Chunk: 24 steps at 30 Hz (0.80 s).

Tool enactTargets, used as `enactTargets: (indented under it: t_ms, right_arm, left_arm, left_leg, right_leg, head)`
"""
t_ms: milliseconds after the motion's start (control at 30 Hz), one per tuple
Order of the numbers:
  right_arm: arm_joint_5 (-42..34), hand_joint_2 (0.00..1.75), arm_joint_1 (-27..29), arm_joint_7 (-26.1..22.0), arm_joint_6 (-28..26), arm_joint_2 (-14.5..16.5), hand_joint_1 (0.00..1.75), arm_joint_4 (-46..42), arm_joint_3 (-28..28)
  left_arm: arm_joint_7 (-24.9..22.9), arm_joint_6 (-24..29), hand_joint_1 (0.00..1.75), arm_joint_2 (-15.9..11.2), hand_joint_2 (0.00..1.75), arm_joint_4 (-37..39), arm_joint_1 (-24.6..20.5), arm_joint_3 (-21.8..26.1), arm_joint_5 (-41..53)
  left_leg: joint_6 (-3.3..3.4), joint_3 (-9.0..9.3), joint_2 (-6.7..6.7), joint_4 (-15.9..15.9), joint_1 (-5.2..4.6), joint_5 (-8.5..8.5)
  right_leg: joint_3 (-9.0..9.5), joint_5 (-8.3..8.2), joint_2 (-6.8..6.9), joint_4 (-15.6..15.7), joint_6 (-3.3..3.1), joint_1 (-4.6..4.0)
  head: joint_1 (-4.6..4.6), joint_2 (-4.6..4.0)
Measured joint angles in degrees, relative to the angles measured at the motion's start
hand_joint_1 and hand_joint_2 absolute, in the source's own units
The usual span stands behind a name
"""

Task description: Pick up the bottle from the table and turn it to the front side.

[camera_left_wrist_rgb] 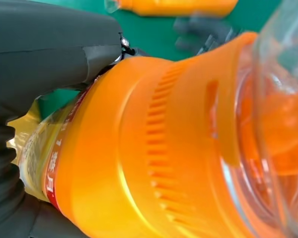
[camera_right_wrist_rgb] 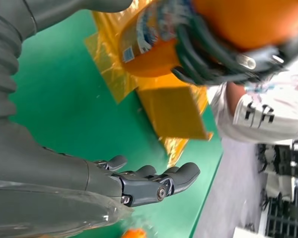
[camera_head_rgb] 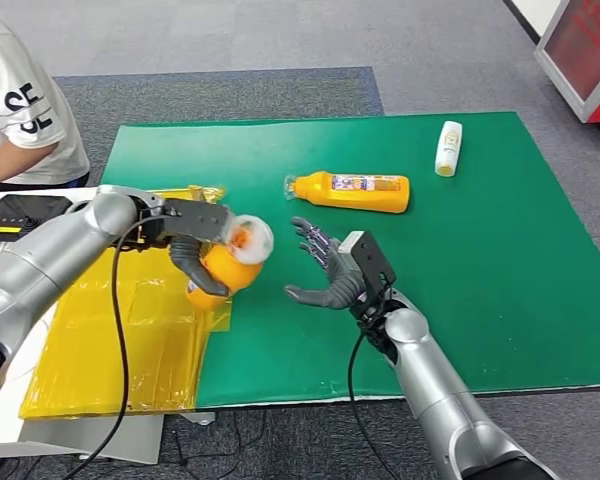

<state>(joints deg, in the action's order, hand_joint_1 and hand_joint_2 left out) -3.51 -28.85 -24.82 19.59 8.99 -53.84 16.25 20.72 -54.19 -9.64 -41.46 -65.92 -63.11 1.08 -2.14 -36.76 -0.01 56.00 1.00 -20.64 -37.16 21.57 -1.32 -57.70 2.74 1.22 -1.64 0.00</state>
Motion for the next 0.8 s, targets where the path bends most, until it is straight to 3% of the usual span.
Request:
enactTargets:
  t_ms: [133,300,567,800]
  right_arm:
    - [-0.58,1.75,-1.06,0.3,-1.02,0.49,0.0,0.81,1.57]
    - [-0.59,1.75,-1.16,0.35,-1.81,0.61,0.0,1.49,2.19]
    - [1.4,1.75,-1.12,1.15,-3.44,0.77,0.0,1.65,2.36]
    - [3.63,1.75,0.95,2.47,-7.84,0.95,0.0,-2.92,1.52]
  left_arm:
    - [-2.13,2.58,1.75,-2.7,1.75,0.03,-1.46,-2.64,-5.13]
    - [-6.21,7.68,1.75,-3.04,1.75,1.5,-2.09,-6.68,-3.52]
    - [-11.22,12.82,1.75,1.84,1.75,8.63,-1.61,-13.88,3.11]
    - [-14.47,16.81,1.75,6.36,1.75,13.44,-0.19,-16.09,4.51]
  left_leg:
    - [0.0,0.0,0.0,0.0,0.0,0.0]
    - [0.0,-0.01,-0.02,0.0,0.0,0.0]
    - [0.01,-0.05,-0.03,0.01,-0.02,-0.01]
    - [0.0,-0.05,-0.03,0.0,-0.02,-0.01]
  right_leg:
    - [-0.03,0.01,0.01,0.0,-0.01,0.0]
    - [-0.03,0.01,0.03,0.01,-0.01,0.01]
    - [-0.04,0.0,0.05,0.03,0.0,0.03]
    - [-0.04,0.01,0.05,0.04,0.0,0.02]
  head:
    - [-0.01,0.0]
    - [-0.01,0.0]
    - [0.01,0.0]
    - [-0.01,0.0]
